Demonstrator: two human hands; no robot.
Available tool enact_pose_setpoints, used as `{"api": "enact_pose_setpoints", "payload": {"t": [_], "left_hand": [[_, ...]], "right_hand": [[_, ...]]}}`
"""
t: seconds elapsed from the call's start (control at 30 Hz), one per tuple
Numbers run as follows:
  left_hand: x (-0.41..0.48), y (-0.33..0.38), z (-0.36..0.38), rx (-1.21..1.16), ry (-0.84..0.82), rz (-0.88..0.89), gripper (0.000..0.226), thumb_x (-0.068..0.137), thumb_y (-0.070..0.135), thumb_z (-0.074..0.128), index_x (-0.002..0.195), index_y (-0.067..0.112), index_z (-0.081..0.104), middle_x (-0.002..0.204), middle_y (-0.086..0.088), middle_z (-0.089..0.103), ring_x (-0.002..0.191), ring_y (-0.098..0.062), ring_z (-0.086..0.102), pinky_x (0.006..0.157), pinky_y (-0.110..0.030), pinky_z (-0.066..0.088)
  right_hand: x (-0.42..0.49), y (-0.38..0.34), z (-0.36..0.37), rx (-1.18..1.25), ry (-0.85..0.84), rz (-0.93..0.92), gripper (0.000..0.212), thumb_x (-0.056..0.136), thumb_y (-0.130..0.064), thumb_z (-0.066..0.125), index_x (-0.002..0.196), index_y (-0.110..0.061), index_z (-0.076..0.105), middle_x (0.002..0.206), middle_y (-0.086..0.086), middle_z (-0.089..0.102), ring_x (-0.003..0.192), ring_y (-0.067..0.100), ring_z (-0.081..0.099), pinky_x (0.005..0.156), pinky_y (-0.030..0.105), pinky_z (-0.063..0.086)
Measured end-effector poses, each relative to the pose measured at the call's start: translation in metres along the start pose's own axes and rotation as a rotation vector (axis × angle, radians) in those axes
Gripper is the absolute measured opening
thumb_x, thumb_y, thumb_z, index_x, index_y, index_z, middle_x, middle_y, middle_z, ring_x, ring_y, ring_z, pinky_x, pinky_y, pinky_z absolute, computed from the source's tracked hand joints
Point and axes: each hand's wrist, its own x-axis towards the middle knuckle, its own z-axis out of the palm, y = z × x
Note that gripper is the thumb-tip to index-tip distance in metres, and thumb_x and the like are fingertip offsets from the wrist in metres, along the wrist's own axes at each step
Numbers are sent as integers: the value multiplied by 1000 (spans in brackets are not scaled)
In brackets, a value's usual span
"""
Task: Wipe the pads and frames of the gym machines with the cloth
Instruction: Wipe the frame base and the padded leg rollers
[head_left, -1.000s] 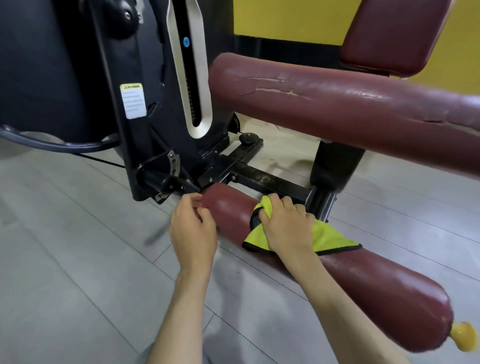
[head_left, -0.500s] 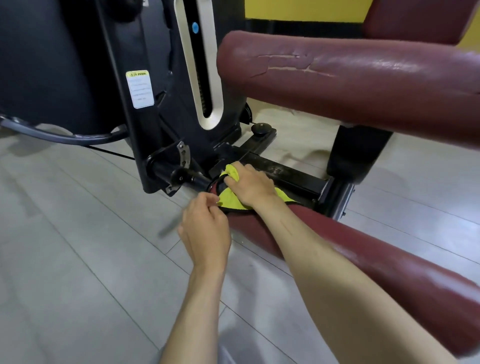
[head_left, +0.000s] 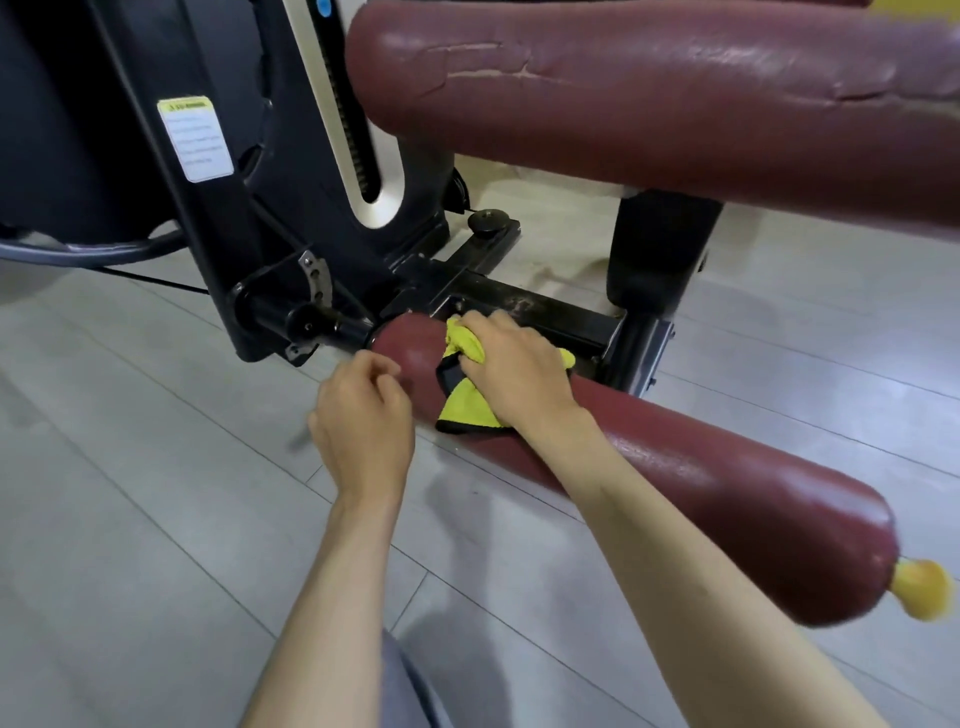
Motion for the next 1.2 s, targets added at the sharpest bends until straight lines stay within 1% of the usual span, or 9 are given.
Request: {"api": "enact_pose_setpoints", "payload": {"t": [0.23,0.43,0.57,0.73,0.8,0.87,1.03,1.13,1.2], "left_hand": [[-4,8,12,6,-7,121,23,89,13,46,98,23,65,94,12,68,93,-20,64,89,-51,51],[-16,23,25,85,-54,254,18,91,9,53,94,21,66,93,7,67,88,-21,58,84,-46,46],[-21,34,32,169,-48,404,16,90,9,55,96,20,66,93,5,67,87,-21,56,76,-38,39],[-32,47,39,199,-111,511,15,88,12,57,96,23,66,94,7,64,87,-19,53,75,-31,27],[-37,48,28,234,-147,590,14,89,14,58,98,22,65,94,7,63,88,-20,54,77,-34,34],[-40,44,8,278,-179,619,13,88,12,61,98,19,65,93,6,62,87,-22,54,78,-37,39],[-56,22,-61,400,-290,493,18,88,6,59,98,18,69,94,5,66,90,-25,61,78,-38,40],[-67,46,-104,386,-341,459,24,89,13,48,94,18,71,93,6,67,86,-24,60,74,-38,41],[-70,76,-138,371,-379,440,23,88,13,48,92,18,70,91,7,66,83,-24,59,71,-38,42]], "right_hand": [[-73,46,-38,-154,102,171,35,98,-44,54,131,-32,53,113,-3,61,98,30,62,72,39,43],[-114,58,-47,-86,255,253,34,88,-31,69,122,-33,65,113,-9,65,108,25,60,90,42,39],[-129,55,-38,-115,342,177,37,82,-24,74,119,-31,67,117,-8,65,117,29,59,97,44,40],[-168,51,-43,-63,310,-1,29,93,-32,62,121,-25,68,128,-10,65,141,27,47,111,47,37],[-191,44,-44,-63,263,-21,31,94,-39,57,118,-23,68,119,-9,66,132,25,55,105,47,41],[-209,34,-45,-66,219,-23,32,93,-42,57,115,-22,70,110,-9,66,112,25,63,96,44,45],[-219,-1,-79,158,78,89,25,95,-44,55,112,-28,63,100,-13,67,92,14,62,83,29,41],[-210,-28,-140,263,-5,196,21,91,-40,55,108,-31,62,97,-17,66,85,11,57,75,34,49],[-206,-47,-183,312,-118,280,27,91,-46,50,112,-36,62,105,-19,66,91,11,61,72,39,53]]}}
